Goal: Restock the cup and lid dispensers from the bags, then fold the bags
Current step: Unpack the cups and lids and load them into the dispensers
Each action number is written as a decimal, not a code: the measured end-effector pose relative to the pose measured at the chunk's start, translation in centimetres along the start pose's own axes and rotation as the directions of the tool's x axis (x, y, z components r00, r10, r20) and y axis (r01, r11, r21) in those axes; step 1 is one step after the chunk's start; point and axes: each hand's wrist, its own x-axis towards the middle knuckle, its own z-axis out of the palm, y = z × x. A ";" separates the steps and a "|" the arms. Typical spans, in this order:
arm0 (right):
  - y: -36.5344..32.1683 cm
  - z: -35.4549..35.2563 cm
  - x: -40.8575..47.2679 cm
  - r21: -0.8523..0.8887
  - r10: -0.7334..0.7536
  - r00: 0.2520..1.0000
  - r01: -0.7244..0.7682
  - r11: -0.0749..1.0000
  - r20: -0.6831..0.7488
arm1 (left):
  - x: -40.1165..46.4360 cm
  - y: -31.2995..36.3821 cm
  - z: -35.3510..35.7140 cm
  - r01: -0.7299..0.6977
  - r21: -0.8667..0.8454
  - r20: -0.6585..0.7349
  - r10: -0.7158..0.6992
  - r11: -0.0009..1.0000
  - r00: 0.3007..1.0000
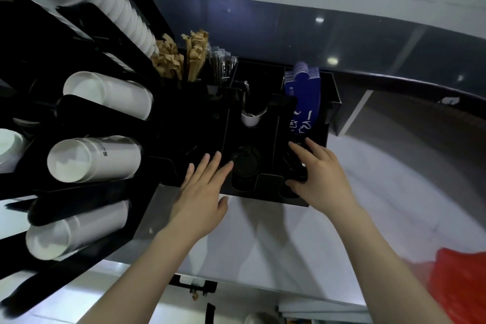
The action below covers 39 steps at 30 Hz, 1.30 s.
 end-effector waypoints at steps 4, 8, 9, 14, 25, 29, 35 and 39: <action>0.1 -0.3 -0.5 0.058 -0.032 0.994 0.038 0.998 -0.105 | 0.0 0.1 0.1 0.000 -0.024 -0.004 0.000 1.000 1.000; 0.0 -0.5 -0.7 0.085 -0.047 0.989 0.059 0.995 -0.138 | 0.0 -0.1 0.2 -0.009 -0.023 -0.006 0.009 1.000 1.000; -0.1 -0.7 -0.8 0.106 -0.047 0.986 0.064 0.992 -0.160 | 0.0 -0.2 0.2 -0.008 -0.028 -0.002 0.008 1.000 1.000; -1.3 -1.8 -1.4 0.184 -0.054 0.943 0.120 0.976 -0.329 | 0.2 -0.4 0.2 -0.018 -0.079 0.010 0.018 0.997 1.000; -12.0 1.1 0.6 0.251 -0.357 0.882 0.437 0.864 -0.307 | -4.4 -4.0 -1.5 0.247 -0.147 -0.160 -0.270 0.958 0.949; -16.1 3.7 3.0 0.218 -0.381 0.918 0.396 0.892 -0.108 | -4.5 -5.0 -2.4 0.272 -0.157 -0.145 -0.294 0.950 0.945; -18.8 7.9 5.3 -0.154 -0.415 0.899 0.434 0.888 0.141 | -4.3 -5.5 -3.3 0.271 -0.149 -0.178 -0.296 0.951 0.939; -19.3 9.0 5.4 -0.175 -0.384 0.915 0.401 0.899 0.124 | -4.0 -5.5 -2.9 0.262 -0.195 -0.140 -0.292 0.945 0.946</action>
